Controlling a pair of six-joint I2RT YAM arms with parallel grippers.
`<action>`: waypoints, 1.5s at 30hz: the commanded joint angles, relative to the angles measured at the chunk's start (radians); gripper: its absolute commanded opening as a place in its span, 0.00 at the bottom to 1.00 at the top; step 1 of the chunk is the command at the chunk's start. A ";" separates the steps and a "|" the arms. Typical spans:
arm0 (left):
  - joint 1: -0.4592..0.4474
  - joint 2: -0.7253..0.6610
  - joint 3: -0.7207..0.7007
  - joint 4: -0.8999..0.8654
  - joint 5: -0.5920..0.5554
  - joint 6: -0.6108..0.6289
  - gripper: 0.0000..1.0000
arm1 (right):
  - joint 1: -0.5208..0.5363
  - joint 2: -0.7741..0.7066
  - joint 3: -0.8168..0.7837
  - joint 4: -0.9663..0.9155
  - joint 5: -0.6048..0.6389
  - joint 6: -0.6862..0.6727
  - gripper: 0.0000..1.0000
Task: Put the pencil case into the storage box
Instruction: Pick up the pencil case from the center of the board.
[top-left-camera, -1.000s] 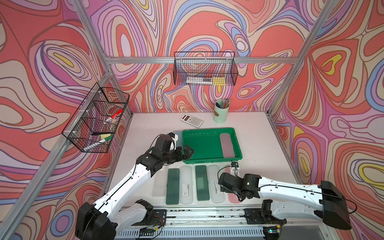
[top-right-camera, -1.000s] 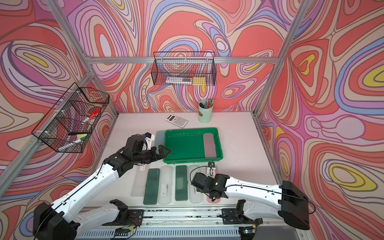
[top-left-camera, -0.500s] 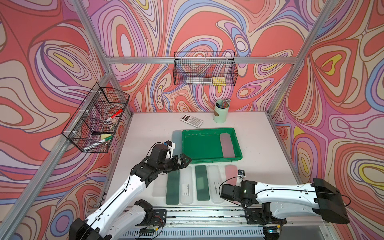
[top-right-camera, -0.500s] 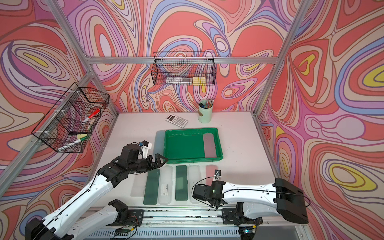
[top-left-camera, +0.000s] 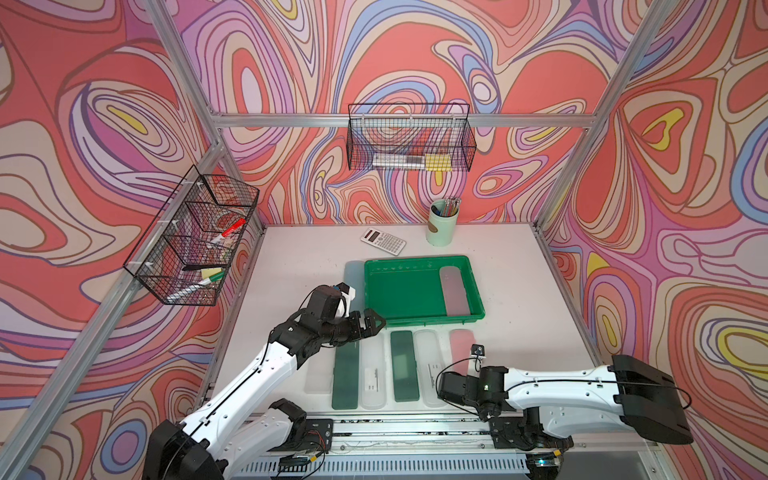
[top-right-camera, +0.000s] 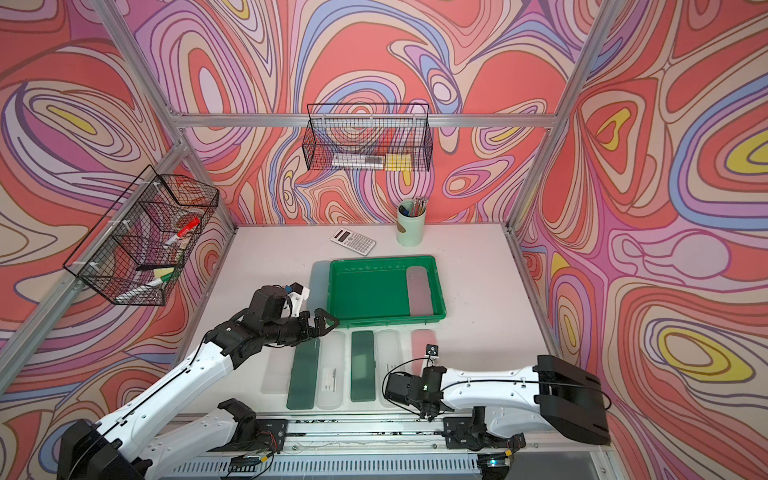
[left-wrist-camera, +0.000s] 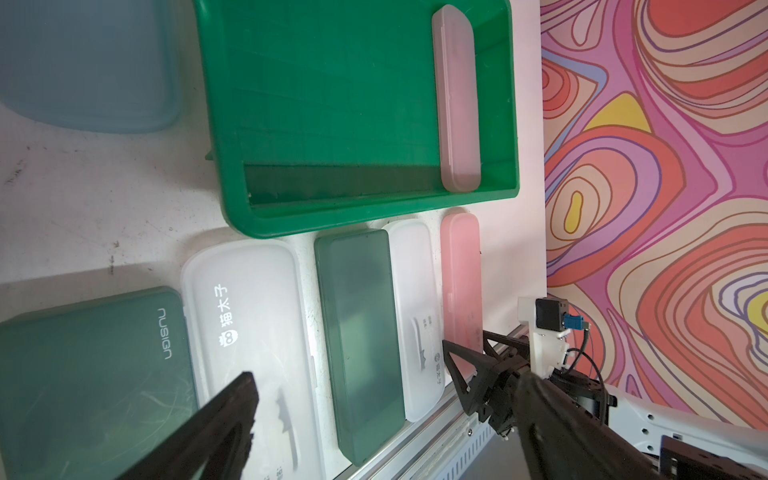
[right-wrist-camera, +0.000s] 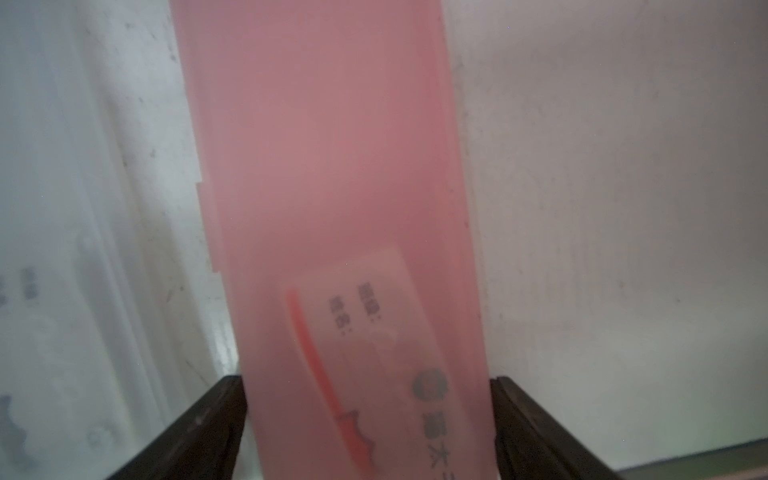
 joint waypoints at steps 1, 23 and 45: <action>-0.004 0.023 0.036 0.026 0.017 0.023 0.99 | 0.017 0.134 0.022 0.002 -0.037 -0.013 0.88; -0.004 -0.044 0.090 -0.050 -0.047 0.017 0.99 | 0.064 0.001 0.060 -0.107 0.023 -0.002 0.60; -0.004 -0.117 0.143 -0.141 -0.139 -0.019 0.99 | 0.296 -0.024 0.229 -0.312 0.095 0.082 0.54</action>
